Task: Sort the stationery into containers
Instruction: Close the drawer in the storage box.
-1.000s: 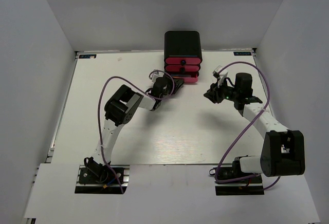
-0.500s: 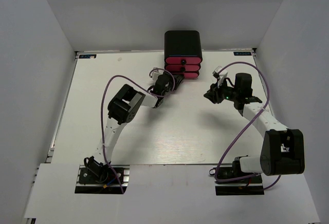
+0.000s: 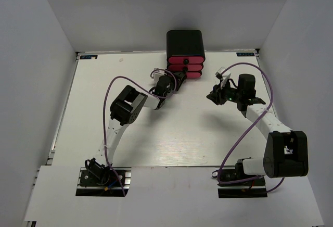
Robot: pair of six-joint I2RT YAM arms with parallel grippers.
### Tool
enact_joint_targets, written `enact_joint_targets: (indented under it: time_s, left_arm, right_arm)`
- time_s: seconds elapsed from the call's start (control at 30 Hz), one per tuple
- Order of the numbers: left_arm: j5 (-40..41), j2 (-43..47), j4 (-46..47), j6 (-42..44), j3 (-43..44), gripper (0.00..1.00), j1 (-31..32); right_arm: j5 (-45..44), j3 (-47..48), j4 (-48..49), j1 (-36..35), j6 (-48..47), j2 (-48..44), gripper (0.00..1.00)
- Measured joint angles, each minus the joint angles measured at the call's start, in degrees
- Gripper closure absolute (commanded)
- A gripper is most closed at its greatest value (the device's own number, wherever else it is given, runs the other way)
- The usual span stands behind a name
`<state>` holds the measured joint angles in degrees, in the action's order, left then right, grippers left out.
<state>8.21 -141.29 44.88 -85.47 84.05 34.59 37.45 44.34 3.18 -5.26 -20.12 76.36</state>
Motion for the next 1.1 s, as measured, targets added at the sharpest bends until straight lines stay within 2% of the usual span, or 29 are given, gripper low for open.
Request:
enact_joint_targets:
  time_s: [0.17, 0.23, 0.27, 0.3, 0.33, 0.43, 0.5, 0.57, 0.67, 0.8, 0.87, 1.1]
  left_arm:
    - [-0.07, 0.00, 3.39, -0.52, -1.62, 0.28, -0.02]
    - [-0.22, 0.13, 4.35, -0.57, -2.32, 0.32, -0.02]
    - [-0.35, 0.24, 4.70, -0.55, -2.82, 0.35, -0.02]
    - [-0.48, 0.39, 5.05, -0.55, -3.52, 0.45, -0.02]
    - [-0.70, 0.52, 5.33, -0.70, -4.17, 0.48, -0.04]
    - [-1.38, 0.96, 5.88, -0.79, -6.47, 0.54, -0.04]
    - [-1.57, 1.64, 6.19, -0.96, -8.11, 0.54, -0.04]
    - [-1.57, 2.51, 6.14, -0.96, -9.46, 0.64, -0.04]
    - [-1.44, 3.19, 4.79, -0.79, -10.60, 0.70, -0.04]
    - [-1.20, 3.48, 0.76, -0.57, -9.51, 0.71, -0.04]
    - [-1.36, 3.48, -2.32, -0.07, -7.48, 0.66, -0.04]
    - [-2.29, 3.30, -11.34, 0.96, -1.31, 0.60, -0.04]
  right_arm:
    - [0.02, 0.00, -0.02, 0.00, 0.00, 0.00, 0.62]
    - [0.02, 0.00, -0.02, 0.00, 0.00, 0.00, 0.62]
    - [0.02, 0.00, -0.04, 0.00, 0.00, 0.00, 0.61]
    - [0.02, 0.00, -0.04, 0.00, 0.00, 0.00, 0.61]
    - [0.02, 0.00, -0.04, 0.00, 0.00, 0.00, 0.61]
    - [0.02, 0.00, -0.04, 0.00, 0.00, 0.00, 0.61]
    - [0.04, 0.00, -0.07, 0.00, 0.00, 0.00, 0.61]
    - [0.04, -0.02, -0.07, 0.00, 0.00, 0.00, 0.61]
    - [0.04, -0.02, -0.07, 0.00, 0.00, 0.00, 0.61]
    - [0.04, -0.04, -0.07, 0.00, 0.00, 0.00, 0.61]
    - [0.04, -0.04, -0.07, 0.00, 0.00, 0.00, 0.61]
    - [0.02, -0.07, -0.07, 0.02, 0.00, 0.00, 0.61]
